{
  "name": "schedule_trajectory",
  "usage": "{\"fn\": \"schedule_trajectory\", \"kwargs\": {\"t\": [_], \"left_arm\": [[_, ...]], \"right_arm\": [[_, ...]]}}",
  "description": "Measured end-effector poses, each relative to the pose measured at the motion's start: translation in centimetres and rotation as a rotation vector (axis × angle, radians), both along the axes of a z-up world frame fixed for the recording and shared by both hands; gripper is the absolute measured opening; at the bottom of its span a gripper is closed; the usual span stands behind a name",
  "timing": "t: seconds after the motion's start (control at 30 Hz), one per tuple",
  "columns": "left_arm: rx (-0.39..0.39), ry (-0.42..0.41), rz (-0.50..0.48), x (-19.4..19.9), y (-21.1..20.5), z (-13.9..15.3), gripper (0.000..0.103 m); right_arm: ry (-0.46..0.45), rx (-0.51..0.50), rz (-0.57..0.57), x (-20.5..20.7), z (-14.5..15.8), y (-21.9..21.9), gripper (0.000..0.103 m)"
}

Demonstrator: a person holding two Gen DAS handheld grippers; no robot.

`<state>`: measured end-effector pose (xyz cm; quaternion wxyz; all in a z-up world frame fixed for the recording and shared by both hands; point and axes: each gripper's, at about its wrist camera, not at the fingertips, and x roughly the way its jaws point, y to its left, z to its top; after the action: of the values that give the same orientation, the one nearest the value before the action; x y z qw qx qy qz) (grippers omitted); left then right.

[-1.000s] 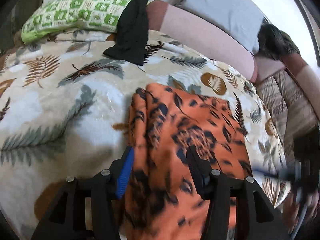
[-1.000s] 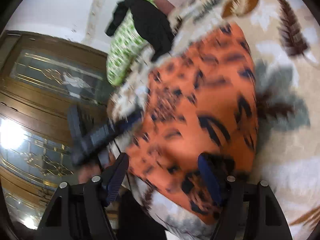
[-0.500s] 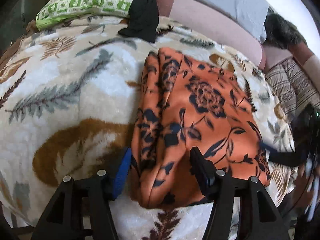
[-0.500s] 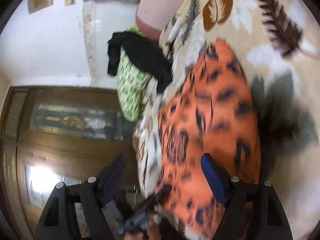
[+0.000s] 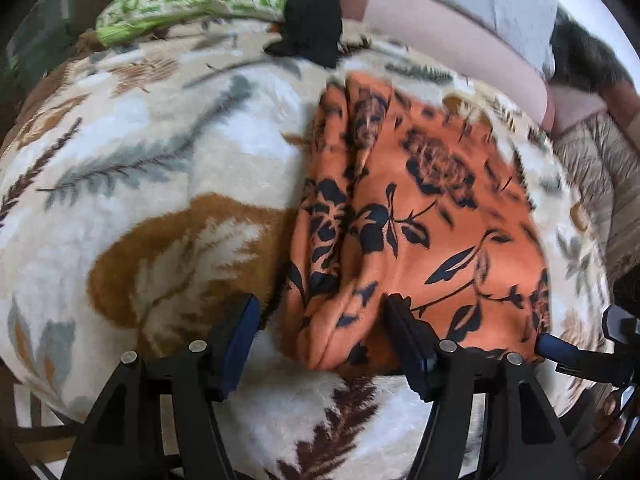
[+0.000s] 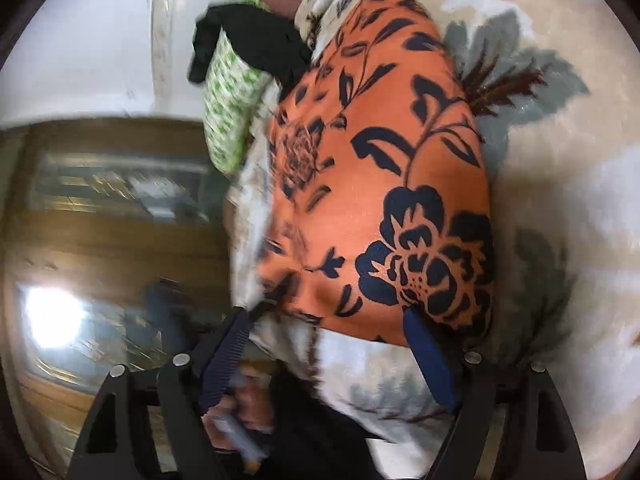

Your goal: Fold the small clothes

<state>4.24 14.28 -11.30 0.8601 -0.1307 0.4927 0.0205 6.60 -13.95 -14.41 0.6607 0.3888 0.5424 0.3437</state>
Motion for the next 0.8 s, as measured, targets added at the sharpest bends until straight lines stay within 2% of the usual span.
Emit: {"fn": "schedule_trajectory", "kwargs": {"t": [0.13, 0.27, 0.37, 0.4, 0.43, 0.47, 0.53, 0.57, 0.63, 0.7, 0.8], "left_arm": [[0.042, -0.096, -0.031, -0.1, -0.9, 2.6, 0.068], [0.076, -0.122, -0.1, 1.3, -2.7, 2.7, 0.069], [0.131, -0.079, -0.12, 3.0, -3.9, 0.8, 0.069], [0.146, -0.054, -0.112, 3.4, -3.9, -0.2, 0.075], [0.139, -0.046, -0.096, 3.7, -3.6, -0.9, 0.079], [0.117, -0.05, -0.078, 3.6, -3.2, -1.2, 0.082], [0.06, -0.04, -0.06, 3.6, -2.3, -1.4, 0.083], [0.047, -0.039, -0.063, 3.7, -2.1, -1.6, 0.083], [0.044, -0.041, -0.069, 3.7, -1.9, -2.0, 0.085], [0.033, -0.042, -0.068, 3.8, -1.8, -2.3, 0.086], [0.029, -0.046, -0.069, 3.6, -1.6, -2.4, 0.086]], "right_arm": [[-0.085, -0.067, -0.045, 1.0, 2.5, -1.7, 0.082], [-0.022, -0.097, -0.144, 4.2, 0.4, -3.9, 0.082], [0.046, -0.068, -0.139, 6.1, -1.8, -3.5, 0.083], [0.062, -0.06, -0.13, 6.6, -2.4, -3.0, 0.083], [0.07, -0.09, -0.123, 7.0, -2.9, -2.3, 0.083], [0.073, -0.117, -0.102, 7.3, -3.4, -1.4, 0.075], [0.031, -0.211, -0.09, 7.4, -3.0, -0.5, 0.052], [-0.004, -0.241, -0.082, 7.2, -2.4, -0.1, 0.049], [-0.069, -0.323, -0.071, 6.7, -1.3, 0.7, 0.047], [-0.082, -0.406, -0.023, 7.2, -2.2, 1.5, 0.047], [-0.051, -0.293, -0.057, 8.0, -1.4, 0.0, 0.057]]}}
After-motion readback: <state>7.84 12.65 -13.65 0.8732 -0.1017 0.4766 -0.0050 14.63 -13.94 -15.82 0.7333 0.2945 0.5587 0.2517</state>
